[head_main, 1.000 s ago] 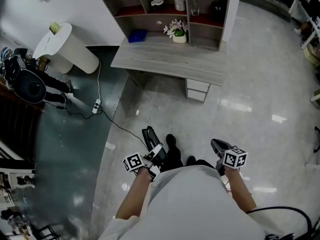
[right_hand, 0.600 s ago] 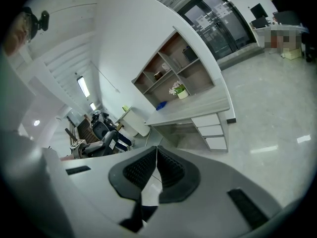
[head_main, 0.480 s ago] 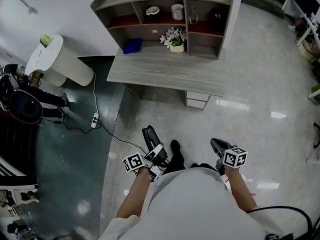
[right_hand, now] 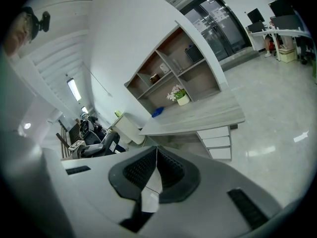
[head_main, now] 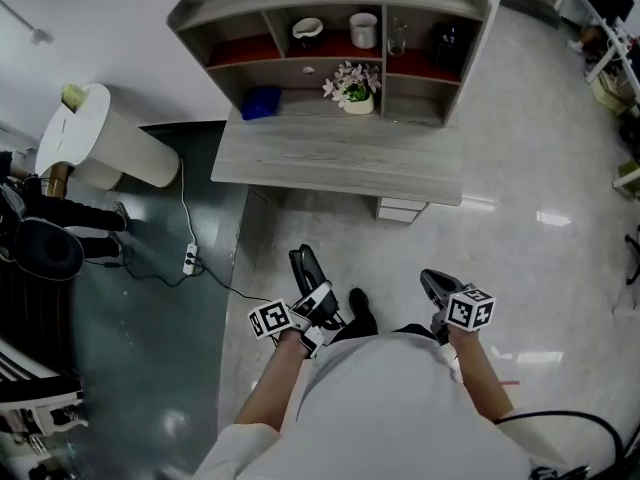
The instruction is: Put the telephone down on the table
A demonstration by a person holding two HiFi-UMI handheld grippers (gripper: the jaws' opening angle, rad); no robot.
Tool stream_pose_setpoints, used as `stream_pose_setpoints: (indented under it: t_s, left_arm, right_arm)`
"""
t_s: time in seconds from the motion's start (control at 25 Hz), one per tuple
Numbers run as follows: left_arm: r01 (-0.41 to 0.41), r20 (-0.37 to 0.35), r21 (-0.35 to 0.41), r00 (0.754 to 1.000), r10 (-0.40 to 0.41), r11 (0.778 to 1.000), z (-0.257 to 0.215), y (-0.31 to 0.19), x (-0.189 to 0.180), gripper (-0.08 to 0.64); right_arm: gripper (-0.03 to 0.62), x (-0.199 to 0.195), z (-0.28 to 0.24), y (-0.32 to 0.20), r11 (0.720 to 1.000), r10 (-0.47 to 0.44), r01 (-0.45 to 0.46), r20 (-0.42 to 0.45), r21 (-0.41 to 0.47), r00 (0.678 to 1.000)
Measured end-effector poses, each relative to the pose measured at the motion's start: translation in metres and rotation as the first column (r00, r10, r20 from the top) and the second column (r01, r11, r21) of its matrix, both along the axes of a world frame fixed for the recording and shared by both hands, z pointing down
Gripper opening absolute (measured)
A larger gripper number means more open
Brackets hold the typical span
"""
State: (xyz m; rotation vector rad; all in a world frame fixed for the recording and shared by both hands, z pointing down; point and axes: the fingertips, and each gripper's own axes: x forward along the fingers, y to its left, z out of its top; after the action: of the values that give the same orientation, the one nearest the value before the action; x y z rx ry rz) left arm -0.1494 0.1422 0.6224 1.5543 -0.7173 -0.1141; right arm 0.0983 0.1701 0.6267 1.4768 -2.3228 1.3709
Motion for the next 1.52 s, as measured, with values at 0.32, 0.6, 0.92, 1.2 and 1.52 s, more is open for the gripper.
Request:
stream_pose_setpoints:
  t_s: [0.32,0.6,0.92,1.2,1.52]
  left_arm:
    - [-0.060,0.012,-0.001,0.998,0.060,0.998,0.008,-0.049,-0.023,0.301]
    - [-0.103,0.017,-0.020,0.994,0.104,0.994,0.005,-0.078,-0.022,0.301]
    - [-0.091,0.007,-0.036,0.996,0.092,0.995,0.005,-0.107,0.004,0.301]
    - [-0.032,0.013,-0.024,0.999,0.032,0.999,0.000,-0.151,0.032,0.301]
    - [-0.025,0.051,-0.006,0.998,0.025,1.000,0.008,-0.209,0.084,0.301]
  right_arm:
    - [0.018,-0.038,-0.008,-0.056,0.998,0.057,-0.058,0.013,0.030,0.998]
    - [0.019,-0.047,-0.009,-0.074,0.998,0.061,-0.061,0.008,0.019,0.998]
    - [0.019,-0.030,0.002,-0.107,1.000,0.029,-0.029,0.017,0.000,0.999]
    - [0.018,-0.004,-0.002,-0.170,0.999,-0.045,0.045,0.021,0.005,0.999]
    - [0.018,0.042,0.001,-0.233,0.997,-0.081,0.081,0.026,-0.003,0.996]
